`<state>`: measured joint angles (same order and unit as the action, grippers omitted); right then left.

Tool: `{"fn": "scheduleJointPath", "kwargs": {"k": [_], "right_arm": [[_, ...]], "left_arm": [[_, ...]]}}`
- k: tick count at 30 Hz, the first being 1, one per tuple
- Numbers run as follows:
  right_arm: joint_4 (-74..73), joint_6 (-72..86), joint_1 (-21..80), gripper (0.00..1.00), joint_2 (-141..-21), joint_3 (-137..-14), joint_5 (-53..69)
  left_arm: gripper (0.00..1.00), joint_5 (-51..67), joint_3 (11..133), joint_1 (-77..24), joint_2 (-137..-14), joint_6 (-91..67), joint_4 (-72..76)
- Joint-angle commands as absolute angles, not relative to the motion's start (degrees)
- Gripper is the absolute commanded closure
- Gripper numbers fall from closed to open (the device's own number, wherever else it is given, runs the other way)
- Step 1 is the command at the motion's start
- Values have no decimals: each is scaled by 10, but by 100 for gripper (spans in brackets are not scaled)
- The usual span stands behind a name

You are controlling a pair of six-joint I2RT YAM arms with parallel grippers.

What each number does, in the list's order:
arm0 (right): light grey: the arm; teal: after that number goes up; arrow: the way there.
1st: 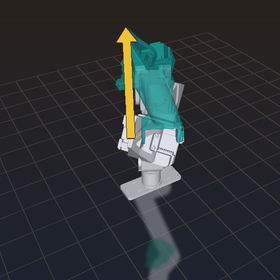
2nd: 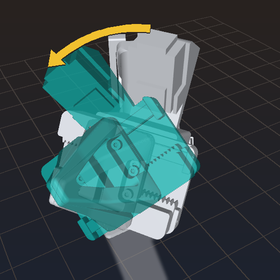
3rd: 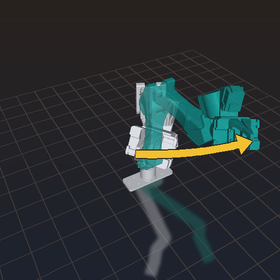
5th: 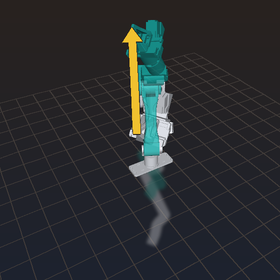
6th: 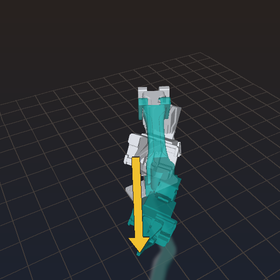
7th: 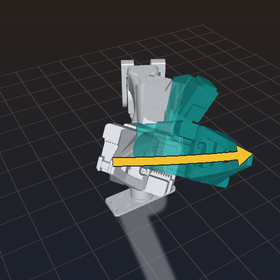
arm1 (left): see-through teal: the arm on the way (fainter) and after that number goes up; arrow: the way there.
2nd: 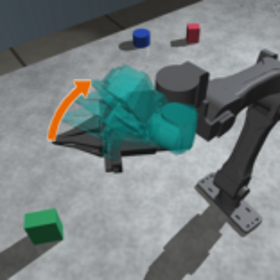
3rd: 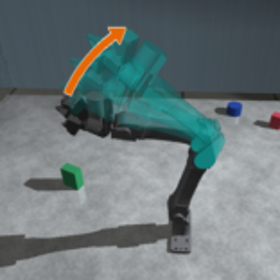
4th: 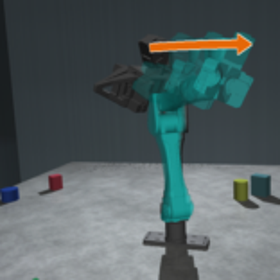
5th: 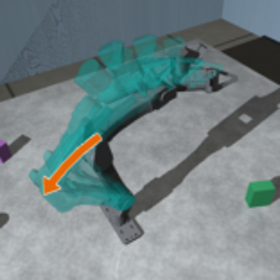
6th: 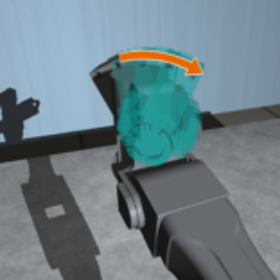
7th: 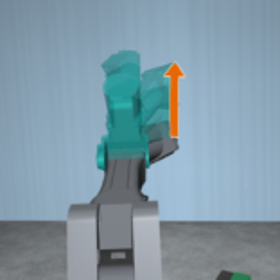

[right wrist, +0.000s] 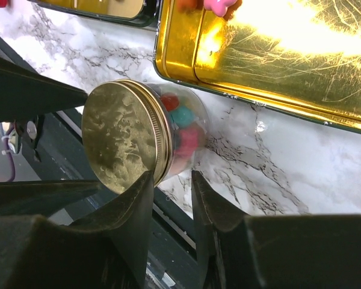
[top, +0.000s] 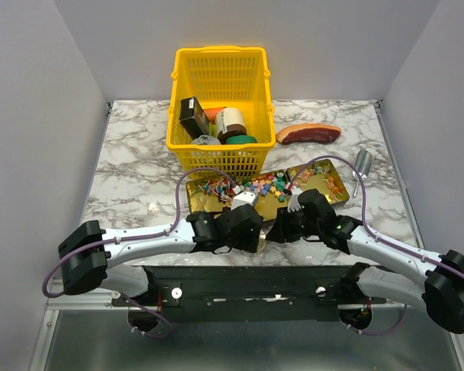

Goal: Pack the candies
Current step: Close the bottle lid on the packing bottle.

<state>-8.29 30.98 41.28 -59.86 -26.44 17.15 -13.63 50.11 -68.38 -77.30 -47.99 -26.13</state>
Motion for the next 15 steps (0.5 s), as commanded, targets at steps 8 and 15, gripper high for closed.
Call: {"fn": "scheduleJointPath", "kwargs": {"k": [8,15], "right_arm": [[-134,274,427,64,-573,-297,117],[-157,265,444,61,-548,-313,91]], "left_arm": [[29,-189,446,-687,-737,-521,-256],[31,-183,409,-687,-740,-523,-194]]}}
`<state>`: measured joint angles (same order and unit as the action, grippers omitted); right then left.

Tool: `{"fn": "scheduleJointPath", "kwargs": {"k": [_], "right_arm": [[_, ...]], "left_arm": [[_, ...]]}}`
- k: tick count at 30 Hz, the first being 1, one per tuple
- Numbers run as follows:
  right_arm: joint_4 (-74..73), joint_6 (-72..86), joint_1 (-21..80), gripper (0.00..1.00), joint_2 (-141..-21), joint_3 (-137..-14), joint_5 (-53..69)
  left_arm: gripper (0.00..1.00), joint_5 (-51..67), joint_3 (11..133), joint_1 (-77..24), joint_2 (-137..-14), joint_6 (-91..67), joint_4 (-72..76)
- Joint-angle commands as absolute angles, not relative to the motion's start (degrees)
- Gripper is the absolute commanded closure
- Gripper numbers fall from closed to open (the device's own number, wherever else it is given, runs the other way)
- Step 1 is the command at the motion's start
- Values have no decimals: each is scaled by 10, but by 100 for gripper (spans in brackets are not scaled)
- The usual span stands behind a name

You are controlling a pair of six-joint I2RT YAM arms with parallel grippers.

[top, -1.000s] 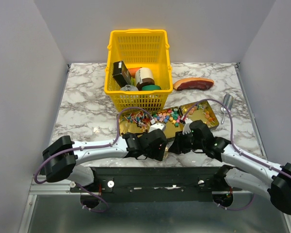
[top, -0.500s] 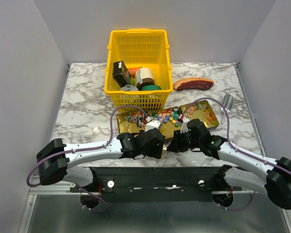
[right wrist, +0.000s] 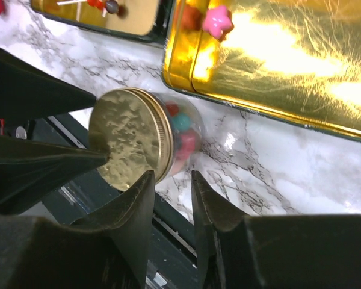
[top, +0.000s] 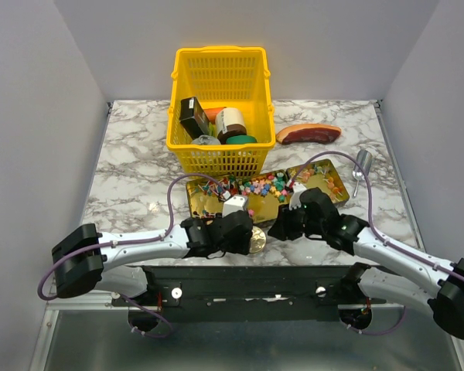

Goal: Pack the candies
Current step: Close the bottle lid on the packing bottle.

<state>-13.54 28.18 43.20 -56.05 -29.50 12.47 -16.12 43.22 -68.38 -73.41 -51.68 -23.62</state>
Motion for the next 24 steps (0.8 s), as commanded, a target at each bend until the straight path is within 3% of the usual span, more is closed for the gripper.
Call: {"fn": "scheduleJointPath", "kwargs": {"k": [1,17,24], "right_arm": [[-157,265,452,60,-549,-312,84],[-163,285,483,63,-613,-297,20],[-231,339,483,75,-575,-283,-68]], "left_arm": [[32,-180,406,-687,-741,-519,-185],[34,-146,403,-687,-810,-480,-78],[34,-131,407,-687,-858,-475,-12]]}}
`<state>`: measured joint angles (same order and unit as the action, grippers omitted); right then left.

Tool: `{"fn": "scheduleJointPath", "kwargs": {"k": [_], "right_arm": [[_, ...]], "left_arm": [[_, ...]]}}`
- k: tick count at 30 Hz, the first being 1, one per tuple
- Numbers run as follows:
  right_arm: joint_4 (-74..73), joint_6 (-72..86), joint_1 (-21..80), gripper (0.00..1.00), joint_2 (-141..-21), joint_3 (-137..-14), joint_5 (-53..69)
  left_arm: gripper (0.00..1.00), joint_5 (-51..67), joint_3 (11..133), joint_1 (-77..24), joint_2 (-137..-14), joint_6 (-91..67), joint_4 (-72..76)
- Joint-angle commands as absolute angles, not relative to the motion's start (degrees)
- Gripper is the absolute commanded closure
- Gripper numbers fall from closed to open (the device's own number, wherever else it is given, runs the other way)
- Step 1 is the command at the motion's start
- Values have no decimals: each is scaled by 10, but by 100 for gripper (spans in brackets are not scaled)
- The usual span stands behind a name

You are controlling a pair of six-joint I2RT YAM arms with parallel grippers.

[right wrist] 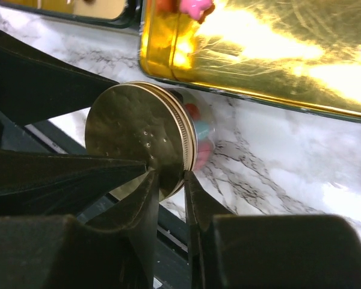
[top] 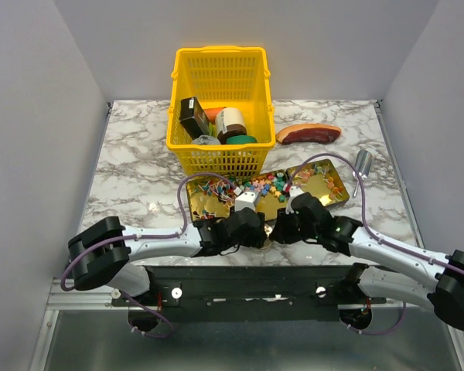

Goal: Pack the candies
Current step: Close the bottle lid on the packing bottle, then screw the bottle lid onto the packing bottle.

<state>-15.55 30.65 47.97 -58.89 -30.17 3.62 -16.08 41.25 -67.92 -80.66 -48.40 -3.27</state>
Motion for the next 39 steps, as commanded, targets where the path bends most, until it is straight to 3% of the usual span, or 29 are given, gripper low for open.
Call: {"fn": "scheduleJointPath", "kwargs": {"k": [1,11,17,18,21,25,33,39], "right_arm": [[-235,342,483,75,-565,-281,-81],[-347,367,483,61,-390,-340,-170],[-448,366,482,54,-356,-434,-264],[-456,368,483,47,-353,-440,-275],[-458,345,482,0,-354,-455,-289],[-437,316,483,0,-345,-458,-282],[-407,316,483,1,-347,-449,-239],[-416,303,482,7,-374,-442,-187]], "left_arm": [[34,-133,410,-687,-861,-479,-8],[29,-176,445,-689,-860,-444,26],[5,-251,496,-689,-817,-403,-47],[1,-263,499,-689,-800,-396,-65],[1,-300,496,-689,-755,-363,-69],[1,-352,435,-686,-688,-388,-29],[1,-243,357,-671,-607,-354,16],[1,-337,234,-785,-593,-341,114]]}}
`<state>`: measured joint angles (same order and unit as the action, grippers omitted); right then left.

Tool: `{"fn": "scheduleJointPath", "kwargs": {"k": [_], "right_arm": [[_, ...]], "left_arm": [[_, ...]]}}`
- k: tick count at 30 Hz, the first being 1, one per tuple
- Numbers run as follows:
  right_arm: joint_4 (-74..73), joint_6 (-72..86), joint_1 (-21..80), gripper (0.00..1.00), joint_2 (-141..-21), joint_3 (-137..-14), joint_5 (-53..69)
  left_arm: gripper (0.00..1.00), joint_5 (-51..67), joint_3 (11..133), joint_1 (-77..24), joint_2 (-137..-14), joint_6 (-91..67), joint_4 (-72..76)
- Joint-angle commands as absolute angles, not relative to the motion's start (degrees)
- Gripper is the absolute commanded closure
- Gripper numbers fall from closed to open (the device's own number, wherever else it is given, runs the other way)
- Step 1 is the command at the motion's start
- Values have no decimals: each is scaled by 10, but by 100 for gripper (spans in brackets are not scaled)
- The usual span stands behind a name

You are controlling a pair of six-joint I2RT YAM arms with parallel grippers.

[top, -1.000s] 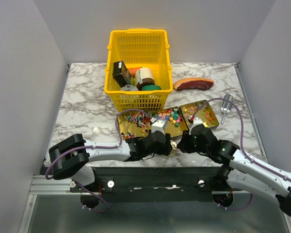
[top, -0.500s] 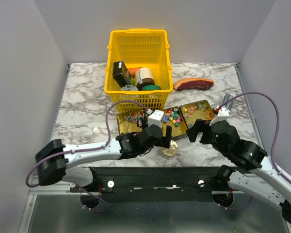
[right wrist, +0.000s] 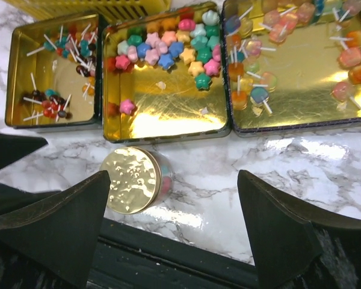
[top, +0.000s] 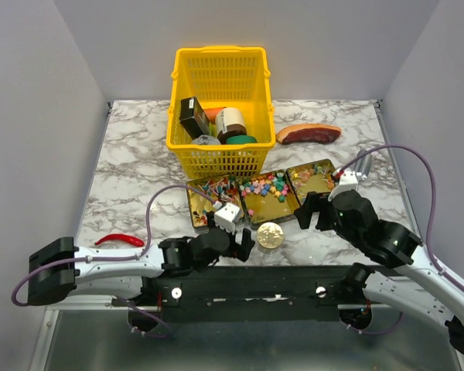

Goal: Pack the candies
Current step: Screw the bottle lid onto the packing bottle.

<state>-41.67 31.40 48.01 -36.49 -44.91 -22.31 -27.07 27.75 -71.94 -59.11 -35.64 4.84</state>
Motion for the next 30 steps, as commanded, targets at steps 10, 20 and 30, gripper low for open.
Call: {"fn": "scheduleJointPath", "kwargs": {"k": [10,20,30], "right_arm": [[-410,332,483,6,-379,-422,-166],[-424,381,483,26,-424,-408,-107],[-364,418,482,37,-448,-338,-64]], "left_arm": [[1,-432,140,-890,-753,-275,433],[1,-435,174,-890,-978,-183,723],[1,-418,213,-885,-1096,-181,809]]}}
